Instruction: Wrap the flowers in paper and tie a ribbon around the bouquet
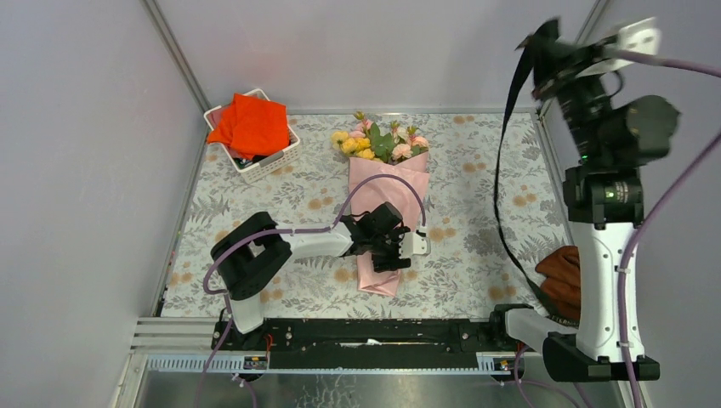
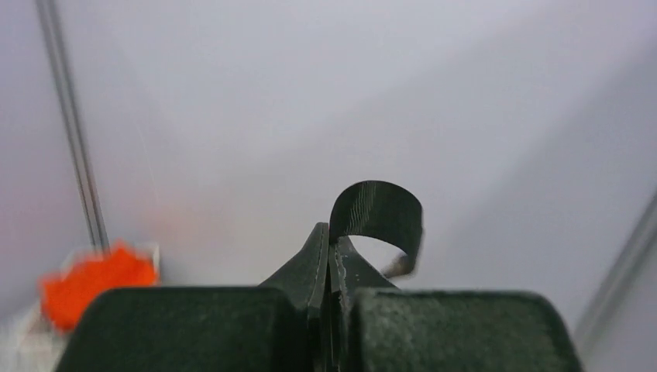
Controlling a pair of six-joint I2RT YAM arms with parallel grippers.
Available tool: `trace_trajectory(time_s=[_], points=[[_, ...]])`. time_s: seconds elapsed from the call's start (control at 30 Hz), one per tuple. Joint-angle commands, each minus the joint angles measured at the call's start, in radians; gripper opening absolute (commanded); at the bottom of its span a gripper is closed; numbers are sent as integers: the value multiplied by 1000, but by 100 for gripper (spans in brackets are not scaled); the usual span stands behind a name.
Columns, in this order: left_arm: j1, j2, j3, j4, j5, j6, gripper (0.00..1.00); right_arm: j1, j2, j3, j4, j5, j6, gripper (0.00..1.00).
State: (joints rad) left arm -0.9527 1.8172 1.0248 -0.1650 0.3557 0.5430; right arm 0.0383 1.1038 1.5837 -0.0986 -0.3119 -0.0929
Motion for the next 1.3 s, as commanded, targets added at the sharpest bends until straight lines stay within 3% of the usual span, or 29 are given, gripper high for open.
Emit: trace_trajectory(time_s=[0.0,0.17,0.37,0.53,0.7,0.8,0.9,0.93,1.0,1.07,1.17,1.27], points=[[-9,79,-24,-87,-14,-4,63,5,75,193,496,-29,253,0],[-11,86,-22,-88,-17,-3,63,4,168,366,586,10,230,0],[-14,88,-22,-88,-18,0,63,4,237,404,346,98,40,0],[-18,88,-27,-88,-18,3,63,5,227,193,86,177,43,0],[-19,94,-23,-88,-21,1,63,5,289,-37,-172,180,218,2],[-23,92,-26,-89,-19,3,63,5,346,-174,-214,208,252,15],[-23,93,-26,-89,-19,3,64,4,490,-111,-394,157,225,41],[-23,93,-26,-89,-19,2,63,5,548,-52,-473,172,224,55],[-23,94,-26,-88,-19,3,63,5,644,71,-634,271,227,95],[-24,95,-27,-88,-18,4,63,6,680,129,-697,282,242,99],[-26,97,-26,-89,-22,2,63,57,611,51,-652,225,263,100],[-27,100,-23,-90,-25,2,63,115,546,-152,-518,-35,309,100]])
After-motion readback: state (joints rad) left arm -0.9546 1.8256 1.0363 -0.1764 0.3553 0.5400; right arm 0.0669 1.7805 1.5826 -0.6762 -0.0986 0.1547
